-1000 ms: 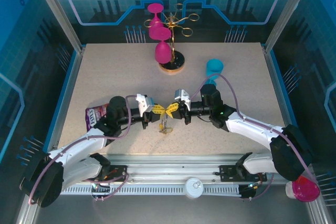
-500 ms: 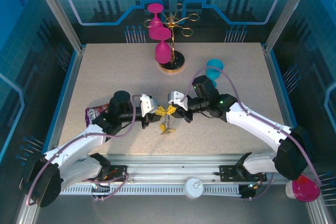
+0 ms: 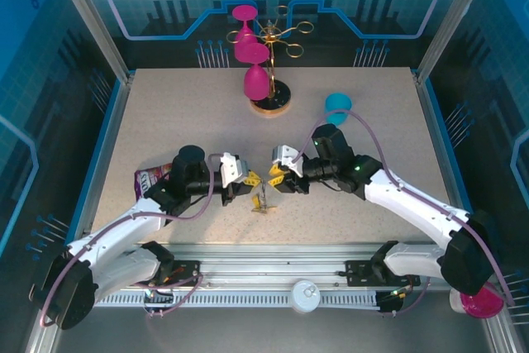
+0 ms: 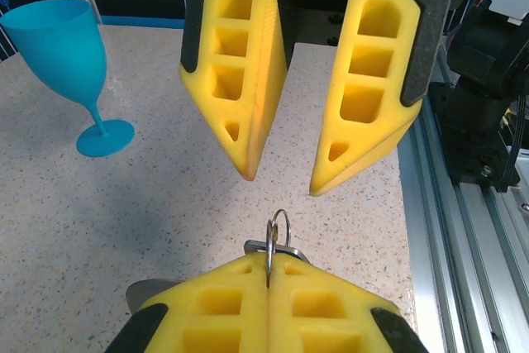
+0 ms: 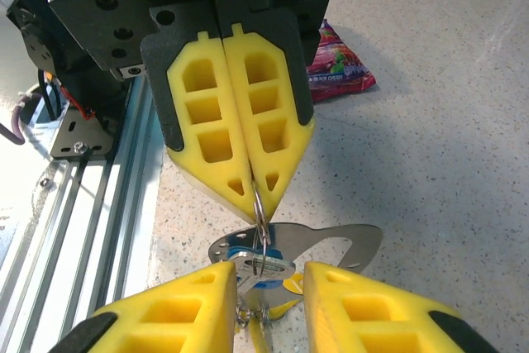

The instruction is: Put the keys on the keyring

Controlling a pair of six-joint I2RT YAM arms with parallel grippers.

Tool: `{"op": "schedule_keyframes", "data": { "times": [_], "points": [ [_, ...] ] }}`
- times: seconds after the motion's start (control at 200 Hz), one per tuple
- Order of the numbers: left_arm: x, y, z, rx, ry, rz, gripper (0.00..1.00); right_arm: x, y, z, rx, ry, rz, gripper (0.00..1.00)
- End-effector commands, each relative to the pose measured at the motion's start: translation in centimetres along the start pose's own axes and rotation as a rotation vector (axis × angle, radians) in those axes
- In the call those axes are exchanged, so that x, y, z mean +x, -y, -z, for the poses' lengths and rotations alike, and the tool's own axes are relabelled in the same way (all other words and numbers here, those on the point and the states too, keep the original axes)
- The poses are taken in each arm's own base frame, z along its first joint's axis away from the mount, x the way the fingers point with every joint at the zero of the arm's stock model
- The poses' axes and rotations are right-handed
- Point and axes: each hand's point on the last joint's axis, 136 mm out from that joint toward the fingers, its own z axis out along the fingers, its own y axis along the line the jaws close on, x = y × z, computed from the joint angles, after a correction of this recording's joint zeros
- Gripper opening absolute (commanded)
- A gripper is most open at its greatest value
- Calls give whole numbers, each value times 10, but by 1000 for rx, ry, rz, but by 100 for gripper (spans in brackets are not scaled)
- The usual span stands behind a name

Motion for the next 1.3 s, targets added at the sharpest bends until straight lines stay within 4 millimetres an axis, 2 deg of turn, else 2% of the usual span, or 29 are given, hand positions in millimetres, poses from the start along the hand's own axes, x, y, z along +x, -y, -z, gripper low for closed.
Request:
{"op": "schedule_keyframes", "data": {
  "times": [0.0, 0.245, 0.375, 0.63, 0.956, 1.131, 1.216, 1.296],
  "points": [
    [-11, 3, 2, 4, 51, -58, 0, 0, 0, -1, 11, 29, -37, 29],
    [-12, 3, 2, 5, 56, -56, 0, -1, -1, -9, -15, 37, -46, 26],
    [-12, 3, 2, 9, 57, -56, 0, -4, 0, -12, -25, 47, -52, 20],
    [-14, 4, 3, 11, 66, -62, 0, -1, -2, -13, -38, 40, -68, 0],
    [-22, 9, 4, 31, 119, -77, 0, 20, -5, -22, -56, -4, -123, 0],
    [-21, 9, 4, 28, 125, -81, 0, 11, -2, -16, -20, 25, -115, 0],
    [-20, 9, 4, 26, 126, -82, 0, 6, -1, -11, 10, 56, -93, 18],
    [-21, 9, 4, 27, 127, -81, 0, 1, -1, -7, 32, 93, -58, 25]
  ]
}}
